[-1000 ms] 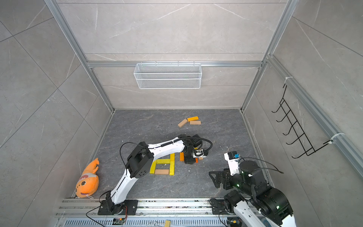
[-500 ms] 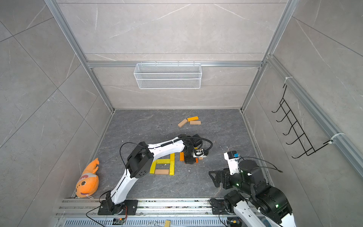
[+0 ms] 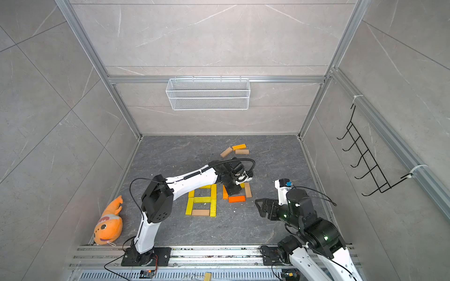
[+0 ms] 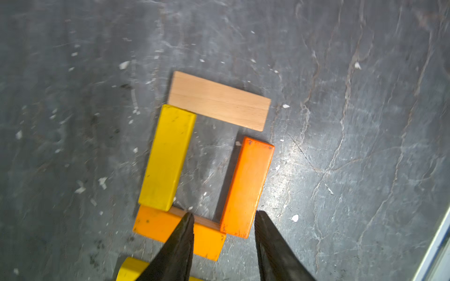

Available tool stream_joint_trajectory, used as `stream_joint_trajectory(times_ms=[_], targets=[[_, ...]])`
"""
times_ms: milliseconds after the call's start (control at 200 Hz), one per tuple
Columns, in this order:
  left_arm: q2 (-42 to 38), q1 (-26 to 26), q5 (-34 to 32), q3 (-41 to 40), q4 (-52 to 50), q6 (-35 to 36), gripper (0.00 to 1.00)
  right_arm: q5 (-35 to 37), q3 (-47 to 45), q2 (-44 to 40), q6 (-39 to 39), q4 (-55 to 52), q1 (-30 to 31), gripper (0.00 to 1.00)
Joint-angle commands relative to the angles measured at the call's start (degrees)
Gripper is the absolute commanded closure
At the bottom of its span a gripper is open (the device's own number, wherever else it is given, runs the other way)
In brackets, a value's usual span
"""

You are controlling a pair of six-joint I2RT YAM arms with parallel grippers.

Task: Assemble the number 8 with building blocks
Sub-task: Assemble the building block at the center of the board, then adjust the building block at the center of the board.

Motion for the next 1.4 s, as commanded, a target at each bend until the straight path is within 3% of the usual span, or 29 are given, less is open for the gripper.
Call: stream_joint_trajectory(times_ms=[0,300,534,988,1393], targets=[[-4.27,1.27,-0.19,-2.86,3.04,-11.18,0.55,1.42,-2.30,2.68,2.17,6.88,0.31,0.13],[-7.87,3.38,-1.77,-11.25,9.85,-30.07,0.53,1.08,-7.68,13.93,1.34,18.73,-1.14,0.14],[-11.51,4.31,-3.94,-16.68,12.16,-44.78,0.44,-5.26,-11.45,22.39,-0.13,28.04,-6.35,0.16],[-9.26,4.85,-2.91,-18.14,10.89,-52.41,0.42,-13.99,-15.01,35.88,-1.36,40.36,-12.71,0.16],[-6.57,4.85,-1.57,-18.74,12.58,-54.72,0.41,-15.48,-14.90,45.67,-2.07,47.10,-13.58,0.17]])
